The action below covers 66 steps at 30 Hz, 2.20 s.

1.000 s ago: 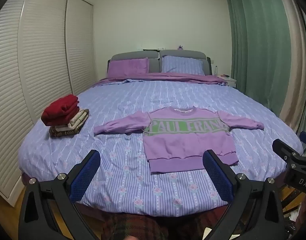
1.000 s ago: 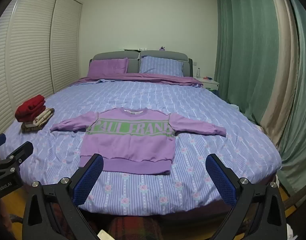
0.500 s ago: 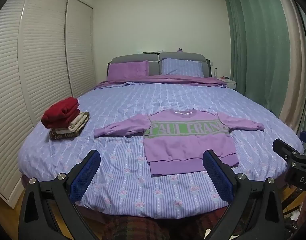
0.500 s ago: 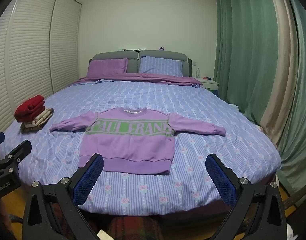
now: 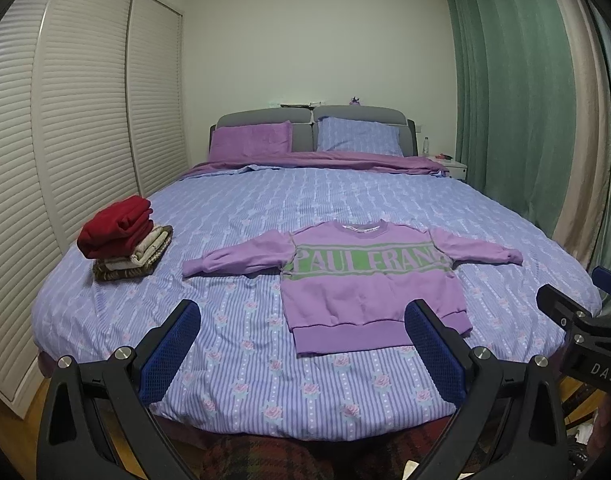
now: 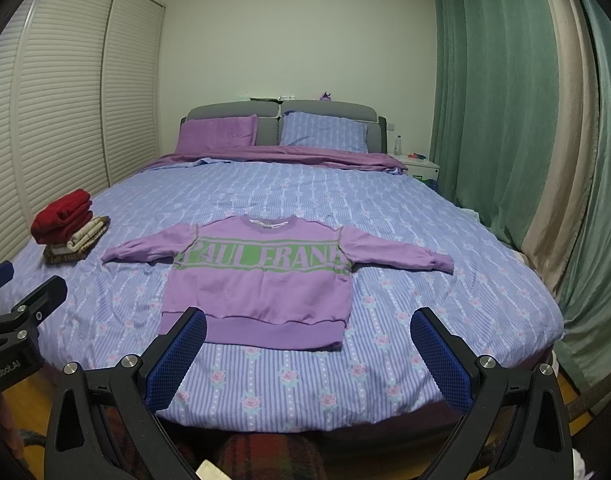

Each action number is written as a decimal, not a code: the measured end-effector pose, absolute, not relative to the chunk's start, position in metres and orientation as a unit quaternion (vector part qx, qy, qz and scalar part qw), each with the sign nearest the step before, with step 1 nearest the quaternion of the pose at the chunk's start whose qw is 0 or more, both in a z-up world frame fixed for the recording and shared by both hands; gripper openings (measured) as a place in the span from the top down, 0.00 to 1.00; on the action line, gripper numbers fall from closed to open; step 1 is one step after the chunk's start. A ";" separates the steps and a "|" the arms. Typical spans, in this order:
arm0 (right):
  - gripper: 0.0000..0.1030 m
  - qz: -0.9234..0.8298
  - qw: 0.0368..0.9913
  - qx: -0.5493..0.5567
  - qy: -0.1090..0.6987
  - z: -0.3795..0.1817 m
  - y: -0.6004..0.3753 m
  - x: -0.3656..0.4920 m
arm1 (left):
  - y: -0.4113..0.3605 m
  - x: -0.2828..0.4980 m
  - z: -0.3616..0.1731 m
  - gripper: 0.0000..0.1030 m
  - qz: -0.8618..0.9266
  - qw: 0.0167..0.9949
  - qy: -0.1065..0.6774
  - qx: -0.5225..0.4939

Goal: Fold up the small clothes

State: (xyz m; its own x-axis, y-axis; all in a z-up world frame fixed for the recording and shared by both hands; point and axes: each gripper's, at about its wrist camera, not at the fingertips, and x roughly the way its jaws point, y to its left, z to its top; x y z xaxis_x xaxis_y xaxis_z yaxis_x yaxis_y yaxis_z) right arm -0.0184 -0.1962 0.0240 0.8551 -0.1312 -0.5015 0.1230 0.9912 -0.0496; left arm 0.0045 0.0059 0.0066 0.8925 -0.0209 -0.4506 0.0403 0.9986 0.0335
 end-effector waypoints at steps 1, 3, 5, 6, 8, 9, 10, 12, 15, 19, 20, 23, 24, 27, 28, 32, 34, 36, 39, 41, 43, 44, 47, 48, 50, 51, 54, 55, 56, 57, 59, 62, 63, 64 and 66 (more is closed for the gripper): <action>0.00 -0.066 0.963 -0.008 0.261 0.024 -0.196 -0.019 | 0.004 0.005 0.007 0.00 -0.016 0.973 0.231 0.022; 0.00 -0.066 0.963 -0.009 0.260 0.026 -0.195 -0.016 | 0.004 0.005 0.008 0.00 -0.015 0.973 0.230 0.021; 0.00 -0.066 0.963 -0.009 0.260 0.026 -0.195 -0.016 | 0.004 0.006 0.008 0.00 -0.014 0.973 0.229 0.019; 0.00 -0.066 0.963 -0.009 0.260 0.026 -0.195 -0.016 | 0.004 0.005 0.008 0.00 -0.014 0.973 0.229 0.018; 0.00 -0.066 0.963 -0.009 0.261 0.026 -0.195 -0.015 | 0.004 0.005 0.007 0.00 -0.015 0.973 0.230 0.017; 0.00 -0.065 0.963 -0.009 0.261 0.027 -0.195 -0.015 | 0.004 0.006 0.007 0.00 -0.015 0.973 0.231 0.017; 0.00 -0.066 0.963 -0.009 0.261 0.026 -0.195 -0.015 | 0.003 0.006 0.007 0.00 -0.015 0.973 0.231 0.017; 0.00 -0.066 0.963 -0.008 0.261 0.026 -0.195 -0.014 | 0.003 0.006 0.007 0.00 -0.015 0.973 0.231 0.017; 0.00 -0.065 0.963 -0.009 0.261 0.026 -0.195 -0.015 | 0.003 0.006 0.007 0.00 -0.016 0.973 0.231 0.018; 0.00 -0.064 0.963 -0.009 0.261 0.028 -0.195 -0.014 | 0.002 0.006 0.007 0.00 -0.016 0.973 0.231 0.017; 0.00 -0.064 0.963 -0.009 0.261 0.028 -0.195 -0.014 | 0.002 0.006 0.007 0.00 -0.016 0.973 0.231 0.017; 0.00 -0.065 0.963 -0.009 0.261 0.028 -0.195 -0.014 | 0.002 0.007 0.008 0.00 -0.016 0.973 0.231 0.018; 0.00 -0.065 0.963 -0.009 0.261 0.028 -0.195 -0.013 | 0.002 0.007 0.008 0.00 -0.016 0.973 0.231 0.018; 0.00 -0.064 0.963 -0.009 0.261 0.028 -0.195 -0.014 | 0.002 0.007 0.008 0.00 -0.017 0.973 0.231 0.017; 0.00 -0.064 0.963 -0.009 0.260 0.028 -0.195 -0.014 | 0.002 0.007 0.009 0.00 -0.017 0.973 0.231 0.017; 0.00 -0.064 0.963 -0.009 0.260 0.029 -0.196 -0.013 | 0.002 0.007 0.009 0.00 -0.017 0.973 0.231 0.016; 0.00 -0.064 0.963 -0.009 0.260 0.029 -0.196 -0.014 | 0.002 0.006 0.009 0.00 -0.017 0.973 0.231 0.017; 0.00 -0.064 0.963 -0.009 0.260 0.029 -0.196 -0.013 | 0.001 0.006 0.009 0.00 -0.016 0.973 0.230 0.017; 0.00 -0.064 0.963 -0.009 0.260 0.029 -0.196 -0.013 | 0.001 0.006 0.009 0.00 -0.016 0.973 0.230 0.016; 0.00 -0.063 0.963 -0.010 0.260 0.030 -0.197 -0.013 | 0.001 0.006 0.009 0.00 -0.016 0.973 0.230 0.017; 0.00 -0.064 0.964 -0.009 0.259 0.029 -0.196 -0.013 | 0.002 0.006 0.009 0.00 -0.016 0.973 0.230 0.017; 0.00 -0.065 0.964 -0.008 0.259 0.030 -0.197 -0.013 | 0.001 0.006 0.009 0.00 -0.015 0.973 0.230 0.017; 0.00 -0.065 0.964 -0.008 0.259 0.030 -0.197 -0.013 | 0.001 0.005 0.010 0.00 -0.015 0.973 0.232 0.017; 0.00 -0.065 0.964 -0.008 0.259 0.030 -0.197 -0.013 | 0.001 0.005 0.010 0.00 -0.015 0.972 0.232 0.016; 0.00 -0.065 0.964 -0.008 0.259 0.032 -0.199 -0.015 | 0.001 0.005 0.010 0.00 -0.015 0.972 0.233 0.015; 0.00 -0.065 0.963 -0.008 0.260 0.032 -0.200 -0.014 | 0.002 0.005 0.010 0.00 -0.015 0.972 0.233 0.015; 0.00 -0.065 0.963 -0.006 0.261 0.029 -0.201 -0.014 | 0.000 0.007 0.009 0.00 -0.017 0.971 0.237 0.017; 0.00 -0.066 0.963 -0.006 0.262 0.029 -0.202 -0.014 | 0.001 0.008 0.008 0.00 -0.017 0.971 0.238 0.016; 0.00 -0.066 0.963 -0.006 0.263 0.028 -0.203 -0.013 | 0.001 0.009 0.007 0.00 -0.017 0.971 0.238 0.016; 0.00 -0.067 0.962 -0.005 0.264 0.027 -0.204 -0.012 | 0.000 0.010 0.007 0.00 -0.017 0.971 0.239 0.016; 0.00 -0.069 0.961 -0.004 0.266 0.025 -0.205 -0.011 | 0.000 0.012 0.005 0.00 -0.019 0.970 0.242 0.017; 0.00 -0.072 0.960 -0.003 0.271 0.020 -0.206 -0.007 | -0.003 0.020 0.001 0.00 -0.021 0.968 0.249 0.021; 0.00 -0.073 0.959 -0.002 0.274 0.018 -0.208 -0.004 | -0.004 0.022 0.000 0.00 -0.023 0.968 0.250 0.024; 0.00 -0.075 0.958 -0.002 0.277 0.016 -0.210 -0.001 | -0.008 0.027 -0.001 0.00 -0.026 0.968 0.250 0.028; 0.00 -0.082 0.956 0.000 0.280 0.011 -0.216 0.006 | -0.016 0.037 -0.001 0.00 -0.036 0.967 0.248 0.035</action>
State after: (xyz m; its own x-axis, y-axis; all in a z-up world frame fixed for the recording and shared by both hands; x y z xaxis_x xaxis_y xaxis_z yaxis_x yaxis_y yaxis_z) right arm 0.0063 -0.2160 0.0107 0.8294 -0.1569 -0.5362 0.1570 0.9865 -0.0459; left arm 0.0369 -0.0156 -0.0009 0.8745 -0.0521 -0.4822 0.0867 0.9950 0.0497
